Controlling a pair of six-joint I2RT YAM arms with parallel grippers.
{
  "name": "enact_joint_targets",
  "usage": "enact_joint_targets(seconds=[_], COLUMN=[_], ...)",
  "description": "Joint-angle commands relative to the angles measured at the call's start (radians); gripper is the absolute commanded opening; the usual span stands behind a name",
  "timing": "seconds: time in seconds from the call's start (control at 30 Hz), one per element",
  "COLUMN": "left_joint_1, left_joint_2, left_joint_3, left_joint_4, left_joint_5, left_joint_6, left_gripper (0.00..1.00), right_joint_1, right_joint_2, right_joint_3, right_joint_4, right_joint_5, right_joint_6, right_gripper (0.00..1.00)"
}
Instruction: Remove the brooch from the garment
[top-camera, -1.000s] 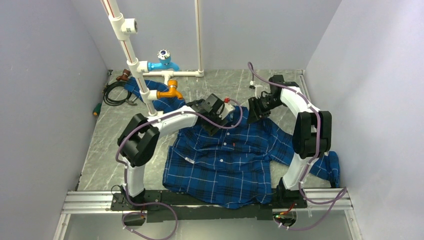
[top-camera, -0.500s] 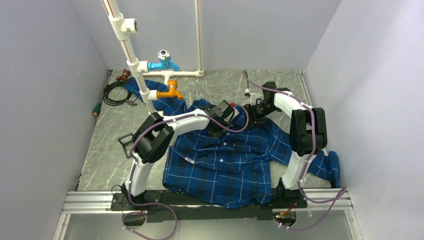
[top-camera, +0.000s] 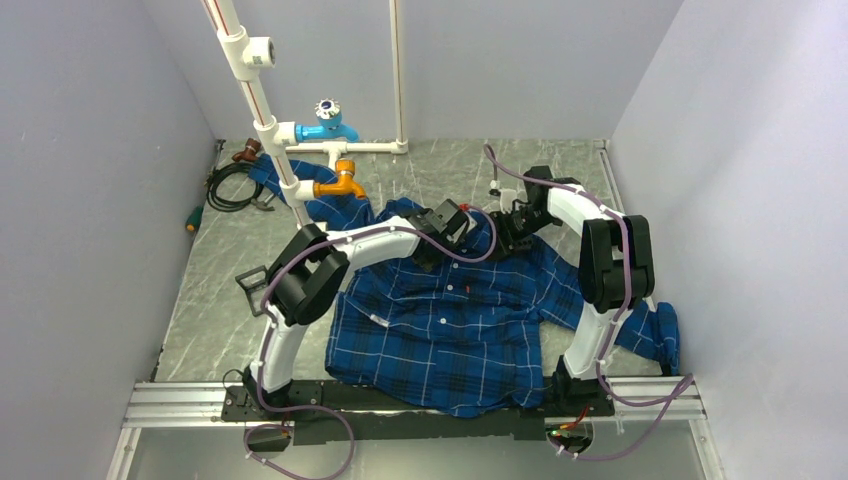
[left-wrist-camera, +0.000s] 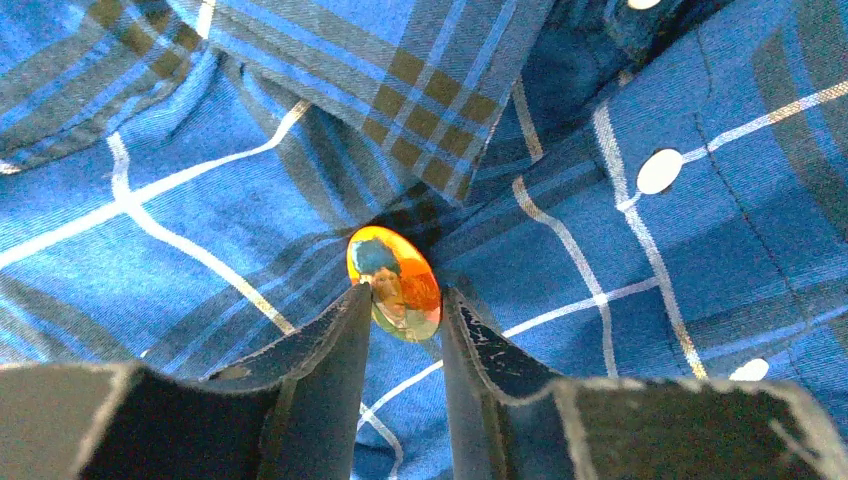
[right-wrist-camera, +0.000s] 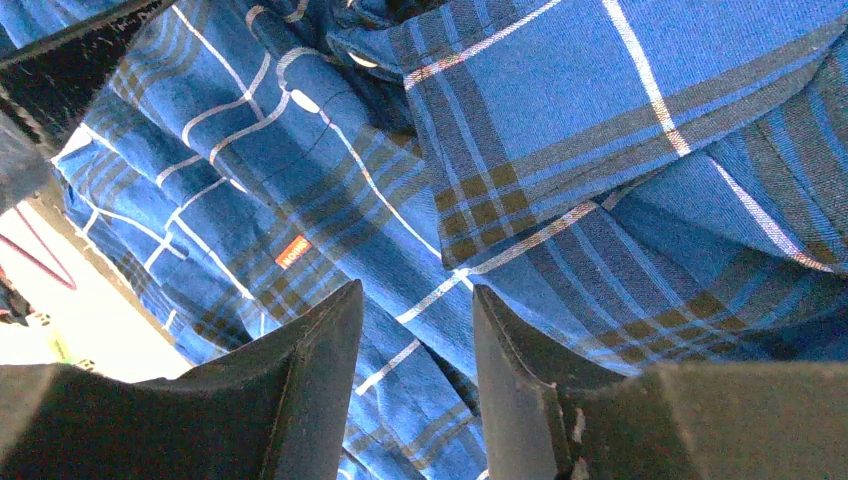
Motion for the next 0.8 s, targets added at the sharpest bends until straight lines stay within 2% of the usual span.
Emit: enact_joint_targets(seconds=[0.0, 0.3, 0.5, 0.67, 0.77], left_joint_1=[0.016, 0.039, 0.073, 0.103, 0.106], left_joint_2=[-0.081, -0.116, -0.128, -0.179, -0.212], left_joint_3=[-0.01, -0.037, -0.033, -0.073, -0.098], left_joint_4=[0.006, 0.024, 0.025, 0.067, 0.099], left_joint_5=[-0.03, -0.048, 0.026, 0.213, 0.257], left_joint_6=[-0.018, -0.011, -0.002, 0.009, 0.033], left_gripper=[0.34, 0.14, 0.0, 0.0, 0.0], right_joint_1=[0.001, 0.007, 0.01, 0.01, 0.01], right_joint_2=[-0.014, -0.019, -0.021, -0.03, -0.032], right_joint_3=[-0.006, -0.006, -0.006, -0.014, -0.018], right_joint_4=[0.02, 0.02, 0.021, 0.028, 0.034], right_joint_5=[-0.004, -0.014, -0.023, -0.032, -0.034], right_joint_6=[-0.016, -0.02, -0.019, -0.022, -0.018], right_gripper=[0.47, 0.47, 0.47, 0.47, 0.47])
